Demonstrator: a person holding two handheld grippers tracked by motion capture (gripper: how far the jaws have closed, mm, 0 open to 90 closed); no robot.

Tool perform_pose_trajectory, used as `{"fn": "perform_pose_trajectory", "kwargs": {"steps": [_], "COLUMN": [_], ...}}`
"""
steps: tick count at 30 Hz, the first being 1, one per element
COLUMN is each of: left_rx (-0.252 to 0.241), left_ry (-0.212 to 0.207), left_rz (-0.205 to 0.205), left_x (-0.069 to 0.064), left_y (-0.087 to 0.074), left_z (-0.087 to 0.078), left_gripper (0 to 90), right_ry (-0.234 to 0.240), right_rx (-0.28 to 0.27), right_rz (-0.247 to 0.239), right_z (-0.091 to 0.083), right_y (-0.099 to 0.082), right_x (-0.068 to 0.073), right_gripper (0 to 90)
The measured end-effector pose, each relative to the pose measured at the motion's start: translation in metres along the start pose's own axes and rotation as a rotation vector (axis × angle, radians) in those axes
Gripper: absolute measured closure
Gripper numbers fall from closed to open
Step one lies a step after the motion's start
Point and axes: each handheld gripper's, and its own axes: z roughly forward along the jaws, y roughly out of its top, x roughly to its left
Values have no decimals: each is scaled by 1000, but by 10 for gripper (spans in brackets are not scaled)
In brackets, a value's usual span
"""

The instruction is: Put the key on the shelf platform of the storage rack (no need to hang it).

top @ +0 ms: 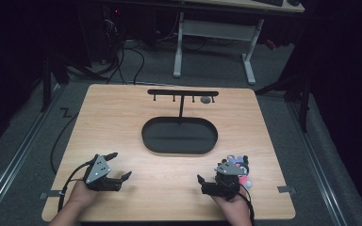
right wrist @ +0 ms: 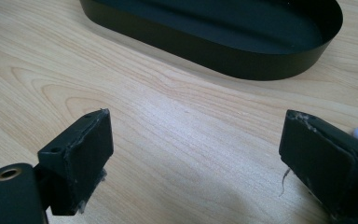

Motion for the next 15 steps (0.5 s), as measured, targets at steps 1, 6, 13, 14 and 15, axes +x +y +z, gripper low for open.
{"fn": "perform_pose_trajectory", "kwargs": {"steps": [1,6,13,14,15], "left_rx": [0,1,4,4,4], "left_ry": [-1,1,1,1,1], "left_rz": [1,1,4,4,5], "left_x": [0,0,-1,-1,-1], "left_y": [0,0,0,0,0], "left_z": [0,0,0,0,0], "left_gripper": [154,154,154,154,154], "right_ry": [0,-15,0,0,3], "right_rx": [0,39,64,64,74], "right_rz": [0,0,-6,-6,-14], "right_z": [0,2,2,2,1], "right_y": [0,1,2,2,3], "right_x": [0,3,5,5,5], "right_gripper": [98,121,141,141,145]}}
